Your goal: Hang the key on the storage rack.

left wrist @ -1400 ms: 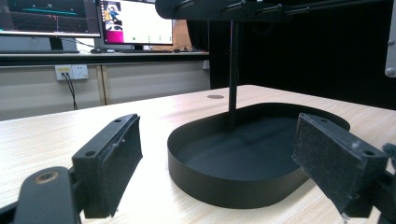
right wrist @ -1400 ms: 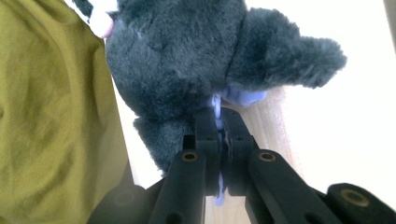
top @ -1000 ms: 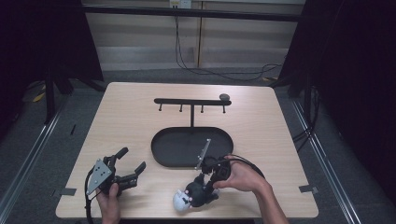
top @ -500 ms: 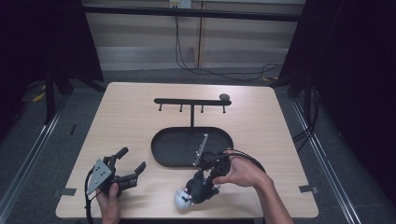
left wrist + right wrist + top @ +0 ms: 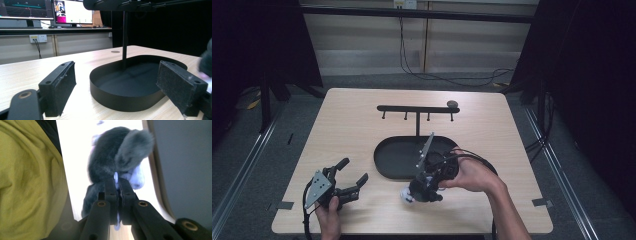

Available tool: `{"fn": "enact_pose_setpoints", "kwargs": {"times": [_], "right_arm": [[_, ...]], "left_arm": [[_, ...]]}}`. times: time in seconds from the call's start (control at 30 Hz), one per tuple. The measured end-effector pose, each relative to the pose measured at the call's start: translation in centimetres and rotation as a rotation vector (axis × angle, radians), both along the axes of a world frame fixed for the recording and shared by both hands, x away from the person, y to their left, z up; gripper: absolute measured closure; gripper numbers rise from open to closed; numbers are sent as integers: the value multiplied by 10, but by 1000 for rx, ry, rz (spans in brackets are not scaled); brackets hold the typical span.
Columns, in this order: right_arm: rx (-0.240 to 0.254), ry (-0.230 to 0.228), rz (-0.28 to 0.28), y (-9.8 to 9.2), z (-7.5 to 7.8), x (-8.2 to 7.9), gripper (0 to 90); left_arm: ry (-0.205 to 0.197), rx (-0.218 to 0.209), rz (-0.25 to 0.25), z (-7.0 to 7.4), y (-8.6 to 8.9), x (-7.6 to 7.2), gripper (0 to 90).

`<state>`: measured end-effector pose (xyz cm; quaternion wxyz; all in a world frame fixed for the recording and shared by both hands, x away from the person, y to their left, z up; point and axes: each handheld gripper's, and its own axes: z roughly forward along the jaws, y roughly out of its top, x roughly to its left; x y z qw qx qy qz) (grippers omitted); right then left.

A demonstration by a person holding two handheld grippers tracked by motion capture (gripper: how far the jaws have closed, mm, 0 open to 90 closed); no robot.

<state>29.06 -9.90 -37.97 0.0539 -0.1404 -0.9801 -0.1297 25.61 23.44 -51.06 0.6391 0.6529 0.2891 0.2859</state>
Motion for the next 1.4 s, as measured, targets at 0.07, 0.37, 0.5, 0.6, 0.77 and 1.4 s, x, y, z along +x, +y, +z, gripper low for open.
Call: {"fn": "enact_pose_setpoints", "kwargs": {"times": [0.07,0.37,0.5,0.6,0.77,1.4], "right_arm": [[-6,-7,-5,2,3,1,874],[-12,-44,18,10,22,5,874],[-26,-62,24,15,31,8,873],[-18,-92,22,15,36,13,873],[-25,-93,4,15,44,23,873],[-69,-93,36,30,67,55,873]], "left_arm": [[0,0,0,0,0,0,153],[0,0,0,0,0,0,153],[0,0,0,0,0,0,153],[0,0,0,0,0,0,153],[0,0,0,0,0,0,153],[0,0,0,0,0,0,152]]}}
